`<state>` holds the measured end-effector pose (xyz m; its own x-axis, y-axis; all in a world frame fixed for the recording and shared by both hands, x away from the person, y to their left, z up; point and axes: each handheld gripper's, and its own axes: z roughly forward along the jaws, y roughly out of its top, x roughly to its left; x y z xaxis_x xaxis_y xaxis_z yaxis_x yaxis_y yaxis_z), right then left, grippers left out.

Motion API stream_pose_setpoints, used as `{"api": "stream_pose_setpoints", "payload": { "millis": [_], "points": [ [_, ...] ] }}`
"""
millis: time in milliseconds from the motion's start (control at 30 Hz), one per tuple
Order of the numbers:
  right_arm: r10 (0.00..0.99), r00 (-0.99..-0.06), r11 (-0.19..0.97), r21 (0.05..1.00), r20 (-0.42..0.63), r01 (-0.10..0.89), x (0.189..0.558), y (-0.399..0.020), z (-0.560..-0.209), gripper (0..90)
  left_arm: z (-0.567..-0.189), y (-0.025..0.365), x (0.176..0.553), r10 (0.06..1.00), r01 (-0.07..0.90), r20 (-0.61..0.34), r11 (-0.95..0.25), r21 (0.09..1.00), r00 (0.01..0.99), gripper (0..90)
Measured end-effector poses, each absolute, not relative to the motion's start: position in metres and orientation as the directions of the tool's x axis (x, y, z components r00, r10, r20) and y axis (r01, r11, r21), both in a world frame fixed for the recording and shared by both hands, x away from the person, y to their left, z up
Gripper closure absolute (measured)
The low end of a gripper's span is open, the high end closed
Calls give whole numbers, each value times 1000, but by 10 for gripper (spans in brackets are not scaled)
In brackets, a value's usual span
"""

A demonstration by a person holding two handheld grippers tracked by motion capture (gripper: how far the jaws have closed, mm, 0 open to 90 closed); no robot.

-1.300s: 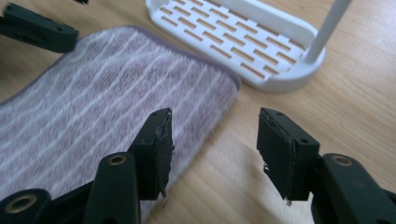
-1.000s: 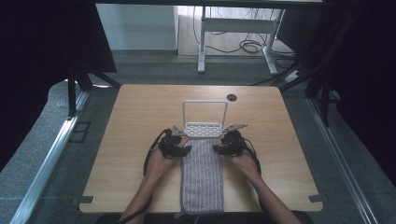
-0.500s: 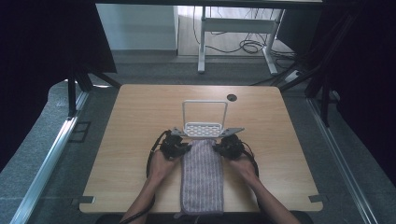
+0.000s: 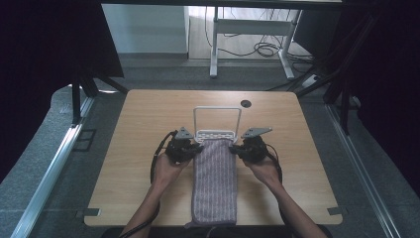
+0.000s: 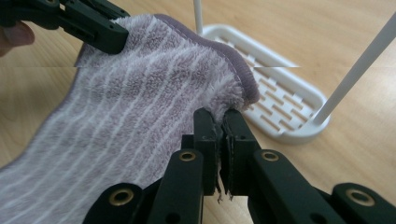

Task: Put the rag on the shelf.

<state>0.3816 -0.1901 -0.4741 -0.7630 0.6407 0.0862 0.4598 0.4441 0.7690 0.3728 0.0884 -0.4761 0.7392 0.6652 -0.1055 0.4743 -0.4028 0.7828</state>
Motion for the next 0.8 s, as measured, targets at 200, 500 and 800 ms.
{"api": "stream_pose_setpoints", "payload": {
  "millis": [200,500,800],
  "points": [
    [627,-776,437,794,68,423,380,-192,-448,858,-452,89,374,666,454,-99,-385,804,740,808],
    [618,-784,416,823,55,386,383,-194,-415,858,-419,91,376,672,419,-75,-366,831,737,806],
    [619,-784,393,846,47,361,387,-198,-390,859,-394,89,377,682,384,-41,-361,850,730,805]
  ]
}}
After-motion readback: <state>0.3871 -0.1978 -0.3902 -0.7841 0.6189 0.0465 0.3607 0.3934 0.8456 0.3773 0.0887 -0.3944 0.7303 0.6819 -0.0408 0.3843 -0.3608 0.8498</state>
